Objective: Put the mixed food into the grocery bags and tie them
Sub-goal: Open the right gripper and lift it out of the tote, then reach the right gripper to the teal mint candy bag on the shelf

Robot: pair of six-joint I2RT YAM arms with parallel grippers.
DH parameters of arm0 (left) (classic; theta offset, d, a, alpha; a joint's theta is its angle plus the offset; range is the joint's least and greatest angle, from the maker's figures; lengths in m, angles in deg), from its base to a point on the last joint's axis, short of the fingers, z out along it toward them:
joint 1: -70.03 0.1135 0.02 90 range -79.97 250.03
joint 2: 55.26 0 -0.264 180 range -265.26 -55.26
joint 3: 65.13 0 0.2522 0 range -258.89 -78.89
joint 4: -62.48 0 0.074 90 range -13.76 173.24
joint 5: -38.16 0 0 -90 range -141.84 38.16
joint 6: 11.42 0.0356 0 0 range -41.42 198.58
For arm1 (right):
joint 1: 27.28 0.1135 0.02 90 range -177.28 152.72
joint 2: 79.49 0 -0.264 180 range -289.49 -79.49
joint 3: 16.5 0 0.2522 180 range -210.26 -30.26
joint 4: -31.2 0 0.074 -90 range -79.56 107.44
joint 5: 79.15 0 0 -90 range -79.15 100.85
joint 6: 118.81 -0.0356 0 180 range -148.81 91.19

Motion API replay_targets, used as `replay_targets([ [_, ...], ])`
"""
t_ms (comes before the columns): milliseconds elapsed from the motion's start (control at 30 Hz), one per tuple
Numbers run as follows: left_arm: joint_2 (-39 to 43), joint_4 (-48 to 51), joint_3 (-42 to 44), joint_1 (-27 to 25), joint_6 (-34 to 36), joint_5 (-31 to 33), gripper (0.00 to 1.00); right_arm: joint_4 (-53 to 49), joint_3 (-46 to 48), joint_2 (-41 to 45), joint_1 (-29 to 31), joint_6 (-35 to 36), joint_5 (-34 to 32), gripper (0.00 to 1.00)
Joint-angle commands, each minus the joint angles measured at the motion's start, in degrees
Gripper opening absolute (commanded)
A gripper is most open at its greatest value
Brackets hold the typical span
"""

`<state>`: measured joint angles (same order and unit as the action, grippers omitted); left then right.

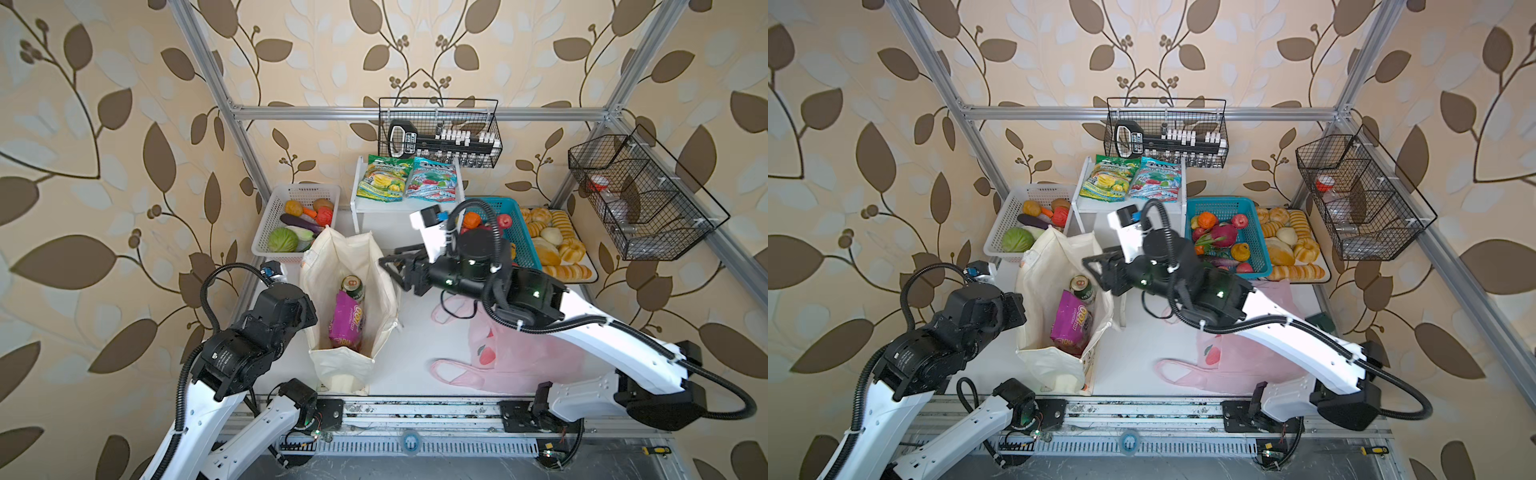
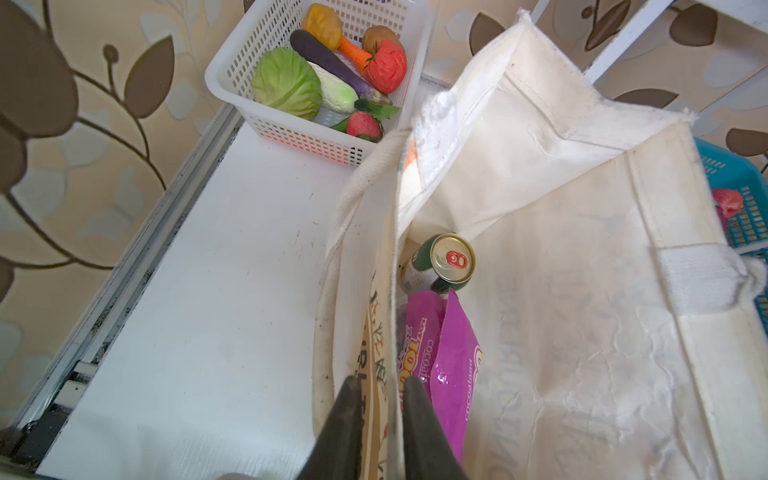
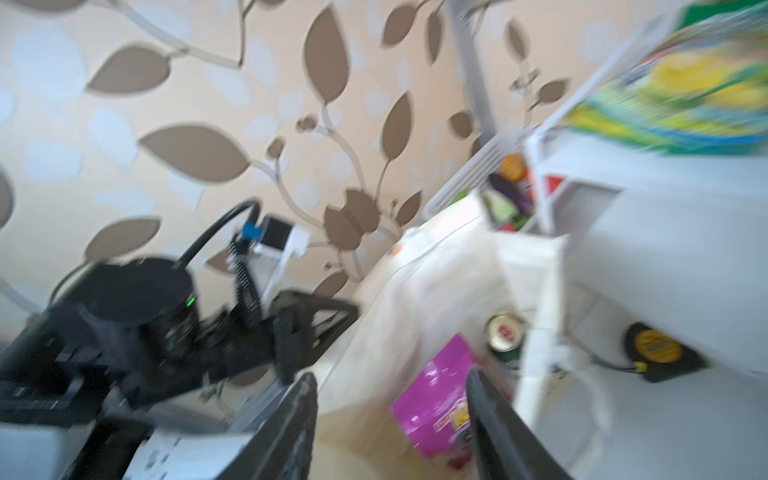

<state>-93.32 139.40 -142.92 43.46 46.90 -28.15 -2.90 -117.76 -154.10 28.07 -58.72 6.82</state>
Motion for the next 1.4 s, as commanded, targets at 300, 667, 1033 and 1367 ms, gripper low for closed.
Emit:
replay_targets([
  [300,1.7,-1.4,-5.0,0.2,2.9,4.0,0.87,-7.7,-6.3,-3.3,-22.4,-7.2,2.2,0.53],
  [667,2.1,-4.3,-6.6,0.2,7.1,5.4,0.91,-11.9,-14.9,-13.8,-20.9,-15.4,-16.0,0.46],
  [1033,3.3,-4.6,-6.5,0.2,8.8,6.2,0.92,-10.2,-14.4,-16.7,-19.8,-23.9,-23.2,0.47],
  [1367,3.8,-4.4,-6.2,0.2,9.3,6.4,0.93,-9.5,-16.5,-20.8,-19.7,-27.5,-24.2,0.47],
])
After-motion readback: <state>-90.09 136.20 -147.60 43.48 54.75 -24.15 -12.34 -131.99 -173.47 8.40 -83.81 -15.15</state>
